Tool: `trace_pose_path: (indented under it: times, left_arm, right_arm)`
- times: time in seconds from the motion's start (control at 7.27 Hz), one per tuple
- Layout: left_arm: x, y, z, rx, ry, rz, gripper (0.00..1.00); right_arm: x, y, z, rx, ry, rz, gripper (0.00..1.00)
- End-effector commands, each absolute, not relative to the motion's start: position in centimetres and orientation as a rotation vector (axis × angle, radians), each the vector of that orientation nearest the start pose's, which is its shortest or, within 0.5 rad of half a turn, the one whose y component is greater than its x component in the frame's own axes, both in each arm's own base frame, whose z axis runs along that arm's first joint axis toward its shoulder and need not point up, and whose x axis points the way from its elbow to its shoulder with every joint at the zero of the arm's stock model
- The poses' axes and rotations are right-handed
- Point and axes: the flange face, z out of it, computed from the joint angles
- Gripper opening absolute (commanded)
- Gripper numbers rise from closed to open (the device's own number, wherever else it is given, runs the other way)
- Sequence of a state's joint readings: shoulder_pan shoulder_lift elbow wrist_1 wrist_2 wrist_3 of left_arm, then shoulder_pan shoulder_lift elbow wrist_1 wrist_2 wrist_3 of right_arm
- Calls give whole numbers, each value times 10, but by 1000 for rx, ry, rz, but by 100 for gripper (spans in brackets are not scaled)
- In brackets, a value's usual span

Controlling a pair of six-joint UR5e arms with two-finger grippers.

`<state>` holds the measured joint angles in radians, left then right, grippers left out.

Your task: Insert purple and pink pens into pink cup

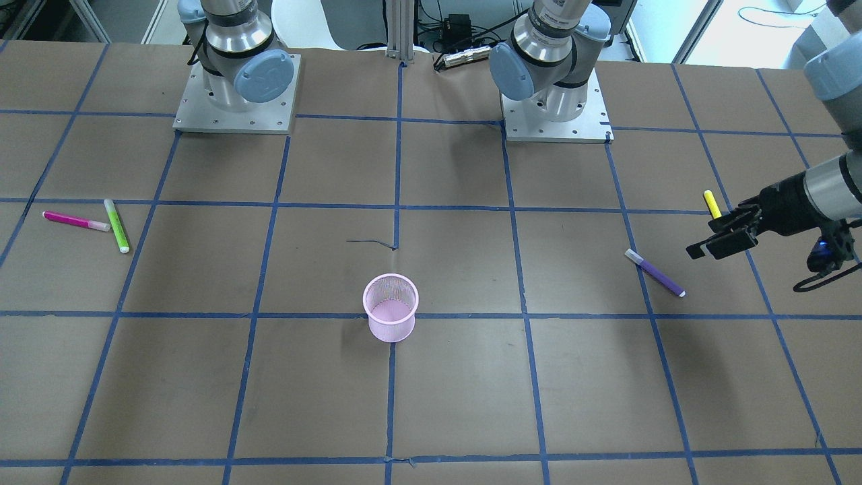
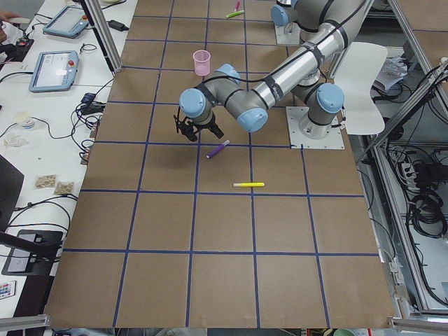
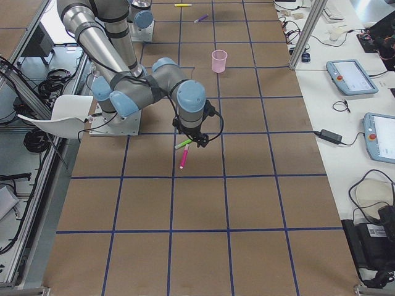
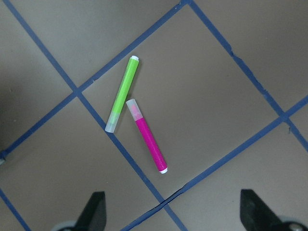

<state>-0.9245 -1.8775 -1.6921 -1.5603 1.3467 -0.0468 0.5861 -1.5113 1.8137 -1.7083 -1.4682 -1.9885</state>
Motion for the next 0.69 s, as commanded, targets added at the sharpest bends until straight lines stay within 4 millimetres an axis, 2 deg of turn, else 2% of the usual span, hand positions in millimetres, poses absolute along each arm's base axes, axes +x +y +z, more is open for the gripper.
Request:
trace_pose_path:
  times: [0.0, 0.14, 0.28, 0.41, 0.55]
  left_arm:
    - [218, -528, 232, -1235, 3088, 634, 100]
    - [228, -529, 213, -1190, 3031, 638, 100]
    - [229, -528, 195, -1174, 3031, 654, 100]
    - [229, -528, 187, -1173, 3039, 678, 100]
    - [229, -529, 179, -1174, 3039, 698, 100]
  right_arm:
    - [-347, -345, 276, -1603, 2426, -321, 98]
    - [-362, -346, 252, -1675, 2373, -445, 97]
    - [-376, -348, 215, -1729, 2264, -565, 96]
    - [-385, -350, 185, -1702, 2211, -587, 96]
    - [-387, -351, 176, -1703, 2193, -612, 91]
